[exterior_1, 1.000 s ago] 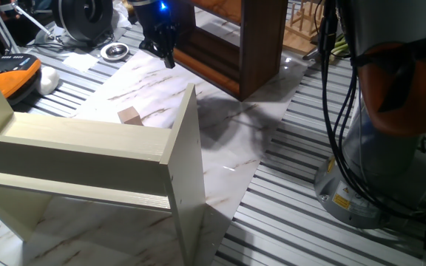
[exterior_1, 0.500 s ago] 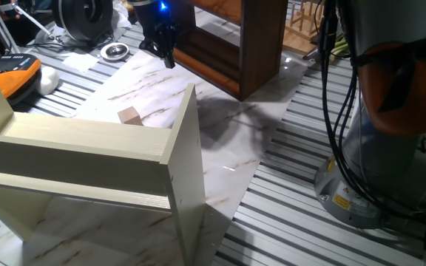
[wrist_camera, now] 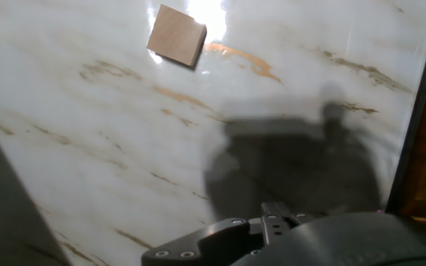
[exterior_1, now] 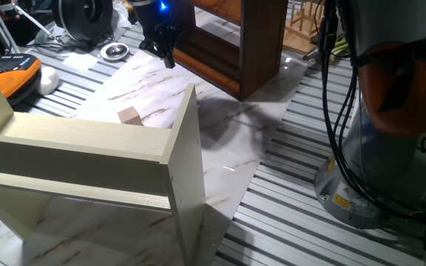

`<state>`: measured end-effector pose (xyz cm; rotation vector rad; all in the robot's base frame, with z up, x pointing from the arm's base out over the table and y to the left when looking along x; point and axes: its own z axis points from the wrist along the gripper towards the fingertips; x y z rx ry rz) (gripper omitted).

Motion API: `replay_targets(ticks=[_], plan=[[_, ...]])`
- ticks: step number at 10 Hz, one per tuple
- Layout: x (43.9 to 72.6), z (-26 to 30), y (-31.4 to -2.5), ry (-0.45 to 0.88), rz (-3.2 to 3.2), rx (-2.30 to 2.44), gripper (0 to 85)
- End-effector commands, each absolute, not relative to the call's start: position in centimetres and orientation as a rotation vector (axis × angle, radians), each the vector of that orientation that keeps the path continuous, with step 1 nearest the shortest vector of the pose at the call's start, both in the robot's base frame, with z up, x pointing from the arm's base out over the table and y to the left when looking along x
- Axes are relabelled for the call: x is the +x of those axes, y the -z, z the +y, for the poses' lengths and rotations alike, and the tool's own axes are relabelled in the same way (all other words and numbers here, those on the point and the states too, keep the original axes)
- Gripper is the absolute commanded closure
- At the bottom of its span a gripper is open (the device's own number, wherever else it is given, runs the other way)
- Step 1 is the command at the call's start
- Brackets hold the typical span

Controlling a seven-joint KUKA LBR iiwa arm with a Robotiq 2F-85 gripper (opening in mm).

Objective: Put the object on the shelf

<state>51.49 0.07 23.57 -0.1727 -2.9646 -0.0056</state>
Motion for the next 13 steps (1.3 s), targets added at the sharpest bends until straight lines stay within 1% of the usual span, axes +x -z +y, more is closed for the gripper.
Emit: replay_targets(ticks=[1, 7, 13], plan=[[51.49, 0.07, -23.57, 0.005, -2.965, -0.173, 85.0], [51.49, 0.07, -23.57, -0.023, -2.965, -0.15, 85.0], [51.49, 0.07, -23.57, -0.023, -2.981, -0.14, 85.0]])
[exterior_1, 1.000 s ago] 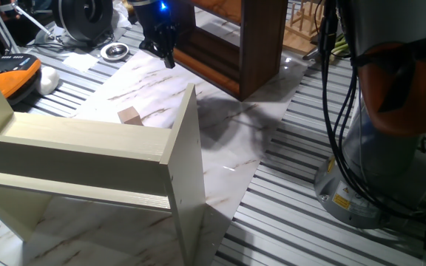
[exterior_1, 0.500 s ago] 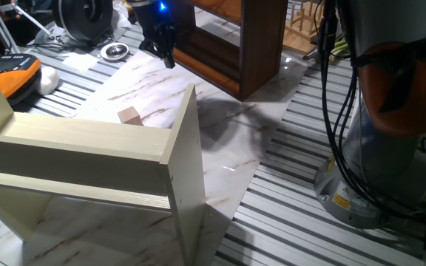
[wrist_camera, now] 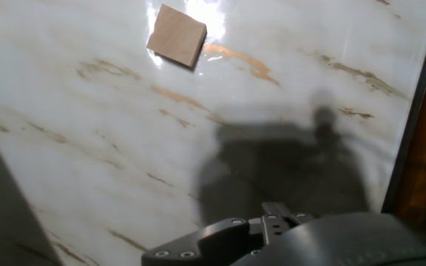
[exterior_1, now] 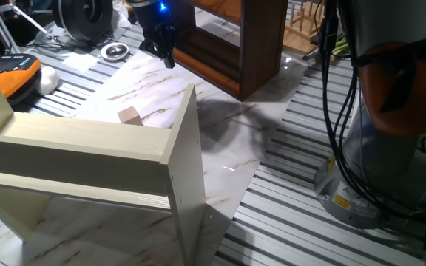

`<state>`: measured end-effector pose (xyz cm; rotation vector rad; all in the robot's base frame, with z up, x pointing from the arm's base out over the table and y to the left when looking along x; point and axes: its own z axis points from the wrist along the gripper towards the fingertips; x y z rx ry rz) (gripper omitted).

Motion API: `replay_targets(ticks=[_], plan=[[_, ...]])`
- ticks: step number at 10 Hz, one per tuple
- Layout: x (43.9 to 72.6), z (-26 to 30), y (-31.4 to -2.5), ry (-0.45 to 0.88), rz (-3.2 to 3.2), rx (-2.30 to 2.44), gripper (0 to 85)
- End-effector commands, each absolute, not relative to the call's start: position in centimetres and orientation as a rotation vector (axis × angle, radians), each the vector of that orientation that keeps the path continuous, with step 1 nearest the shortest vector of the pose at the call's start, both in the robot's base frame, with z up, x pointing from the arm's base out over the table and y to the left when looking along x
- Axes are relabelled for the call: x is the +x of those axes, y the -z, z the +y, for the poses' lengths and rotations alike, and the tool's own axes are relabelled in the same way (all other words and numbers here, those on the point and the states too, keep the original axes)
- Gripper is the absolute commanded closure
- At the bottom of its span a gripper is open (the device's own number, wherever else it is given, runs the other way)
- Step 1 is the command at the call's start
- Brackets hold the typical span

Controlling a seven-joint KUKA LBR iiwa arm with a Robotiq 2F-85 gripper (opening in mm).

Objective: Put the object on the shelf

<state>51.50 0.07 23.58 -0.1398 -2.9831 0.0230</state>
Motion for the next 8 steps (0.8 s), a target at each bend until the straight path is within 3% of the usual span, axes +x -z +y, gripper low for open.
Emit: replay_targets(ticks=[1, 8], plan=[[51.49, 0.07, -23.57, -0.02, -2.99, -0.14, 85.0], [51.49, 0.07, -23.57, 0.021, -3.017, -0.178, 85.0]])
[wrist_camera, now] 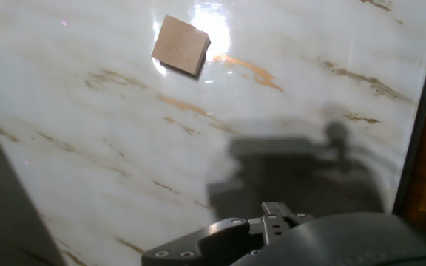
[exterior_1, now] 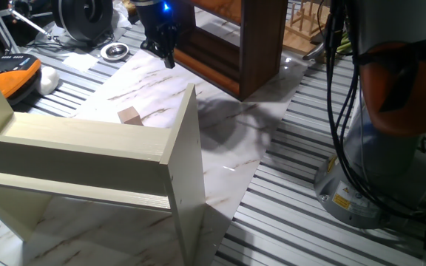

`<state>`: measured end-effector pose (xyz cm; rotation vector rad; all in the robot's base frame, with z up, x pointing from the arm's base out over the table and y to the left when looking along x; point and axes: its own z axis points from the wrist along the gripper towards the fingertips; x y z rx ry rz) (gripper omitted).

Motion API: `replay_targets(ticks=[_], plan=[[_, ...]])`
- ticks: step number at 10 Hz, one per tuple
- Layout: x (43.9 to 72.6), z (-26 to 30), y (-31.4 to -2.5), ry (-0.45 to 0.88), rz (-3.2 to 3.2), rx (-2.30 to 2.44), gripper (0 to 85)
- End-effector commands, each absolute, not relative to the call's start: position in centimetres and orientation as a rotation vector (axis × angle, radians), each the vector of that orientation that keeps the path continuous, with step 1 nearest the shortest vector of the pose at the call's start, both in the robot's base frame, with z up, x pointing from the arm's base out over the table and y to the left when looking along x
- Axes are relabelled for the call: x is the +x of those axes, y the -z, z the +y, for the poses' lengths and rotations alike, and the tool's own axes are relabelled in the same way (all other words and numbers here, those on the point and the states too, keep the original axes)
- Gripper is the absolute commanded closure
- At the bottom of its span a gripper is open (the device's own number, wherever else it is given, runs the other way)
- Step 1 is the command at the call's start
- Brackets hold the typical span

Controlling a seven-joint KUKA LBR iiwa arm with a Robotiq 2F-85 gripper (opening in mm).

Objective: Put the object on the shelf

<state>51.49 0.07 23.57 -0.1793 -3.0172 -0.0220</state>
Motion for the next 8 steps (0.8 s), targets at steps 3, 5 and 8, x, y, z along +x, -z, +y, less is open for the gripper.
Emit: replay_targets(ticks=[3, 5, 8], plan=[[51.49, 0.07, -23.57, 0.019, -3.027, -0.204, 85.0], [51.49, 0.07, -23.57, -0.018, -3.038, -0.214, 85.0], [51.49, 0.07, -23.57, -0.035, -3.034, -0.226, 85.0]])
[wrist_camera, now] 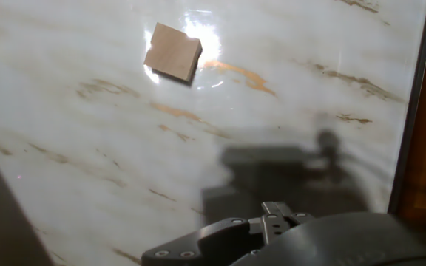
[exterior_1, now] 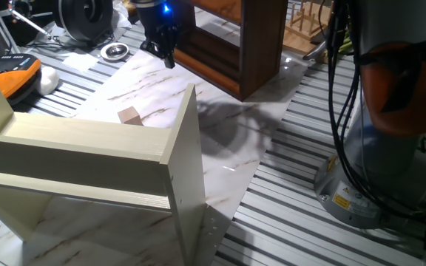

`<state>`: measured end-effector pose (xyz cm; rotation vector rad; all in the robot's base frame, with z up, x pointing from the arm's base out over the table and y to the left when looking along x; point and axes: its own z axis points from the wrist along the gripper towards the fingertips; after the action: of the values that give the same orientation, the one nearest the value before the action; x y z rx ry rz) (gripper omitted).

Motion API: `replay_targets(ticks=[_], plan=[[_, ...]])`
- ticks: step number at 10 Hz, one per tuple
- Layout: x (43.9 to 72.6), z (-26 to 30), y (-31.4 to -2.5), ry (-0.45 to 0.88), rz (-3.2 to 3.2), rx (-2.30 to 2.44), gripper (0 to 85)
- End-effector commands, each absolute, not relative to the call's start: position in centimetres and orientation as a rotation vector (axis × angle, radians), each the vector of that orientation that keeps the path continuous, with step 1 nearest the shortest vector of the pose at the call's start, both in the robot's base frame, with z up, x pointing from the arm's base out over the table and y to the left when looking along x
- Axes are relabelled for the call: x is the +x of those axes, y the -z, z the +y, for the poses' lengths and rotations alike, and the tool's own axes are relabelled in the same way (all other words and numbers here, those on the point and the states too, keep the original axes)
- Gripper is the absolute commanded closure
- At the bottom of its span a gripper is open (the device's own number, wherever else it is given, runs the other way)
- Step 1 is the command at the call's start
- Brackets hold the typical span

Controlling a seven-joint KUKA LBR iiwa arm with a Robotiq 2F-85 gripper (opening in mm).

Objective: Put the object on the shelf

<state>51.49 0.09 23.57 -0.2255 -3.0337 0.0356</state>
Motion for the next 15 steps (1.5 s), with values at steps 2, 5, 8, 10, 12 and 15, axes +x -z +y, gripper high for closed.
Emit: replay_targets(ticks=[2, 5, 8, 10, 12, 15], plan=[[51.49, 0.07, -23.57, -0.059, -3.031, -0.235, 85.0], [51.49, 0.07, -23.57, 0.027, -3.001, -0.208, 85.0], [51.49, 0.07, -23.57, 0.087, -2.987, -0.143, 85.0], [51.49, 0.07, -23.57, 0.101, -3.011, -0.112, 85.0], [51.49, 0.07, -23.57, 0.089, -3.019, -0.128, 85.0], [52.09, 0.72, -22.93, 0.073, -3.021, -0.171, 85.0]])
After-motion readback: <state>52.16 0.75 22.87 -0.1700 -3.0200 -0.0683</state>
